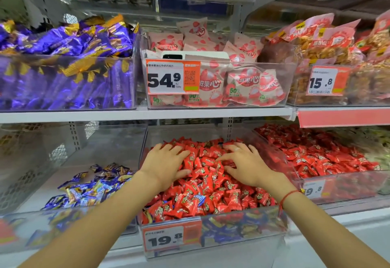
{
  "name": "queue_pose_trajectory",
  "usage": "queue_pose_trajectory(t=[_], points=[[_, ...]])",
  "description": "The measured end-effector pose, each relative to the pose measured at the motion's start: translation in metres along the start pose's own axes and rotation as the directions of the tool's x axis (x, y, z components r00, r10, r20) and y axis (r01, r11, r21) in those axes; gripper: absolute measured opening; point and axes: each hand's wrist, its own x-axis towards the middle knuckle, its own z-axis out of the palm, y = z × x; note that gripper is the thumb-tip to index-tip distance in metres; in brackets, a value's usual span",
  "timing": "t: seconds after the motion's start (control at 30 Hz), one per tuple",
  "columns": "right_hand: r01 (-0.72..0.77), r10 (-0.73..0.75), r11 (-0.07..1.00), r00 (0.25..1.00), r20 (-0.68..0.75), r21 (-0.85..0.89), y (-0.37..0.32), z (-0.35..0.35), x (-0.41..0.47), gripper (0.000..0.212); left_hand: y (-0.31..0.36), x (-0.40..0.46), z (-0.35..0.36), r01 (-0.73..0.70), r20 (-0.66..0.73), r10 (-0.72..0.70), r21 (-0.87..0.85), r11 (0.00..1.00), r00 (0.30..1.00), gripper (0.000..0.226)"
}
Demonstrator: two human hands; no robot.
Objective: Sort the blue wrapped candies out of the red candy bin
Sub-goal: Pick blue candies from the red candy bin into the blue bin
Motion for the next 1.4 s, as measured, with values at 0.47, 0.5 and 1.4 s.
queue_pose_trajectory(t=[0.47, 0.5, 1.4], points=[[0.096, -0.103, 0.988, 0.993, 0.054, 0.120, -0.078, 0.003, -0.026, 0.019, 0.014, -0.108, -0.011, -0.005, -0.490, -0.355, -0.592, 0.806, 0.796, 0.019], [0.093, -0.099, 0.986, 0.994, 0.039, 0.139, -0.077, 0.005, -0.027, 0.020, 0.015, -0.109, -0.009, 0.003, -0.483, -0.389, -0.623, 0.782, 0.785, 0.019], [0.304, -0.036, 0.247, 0.952, -0.305, 0.920, -0.135, -0.021, -0.041, 0.036, 0.025, -0.101, -0.030, -0.130, -0.199, -0.705, -0.980, 0.151, 0.680, 0.018]])
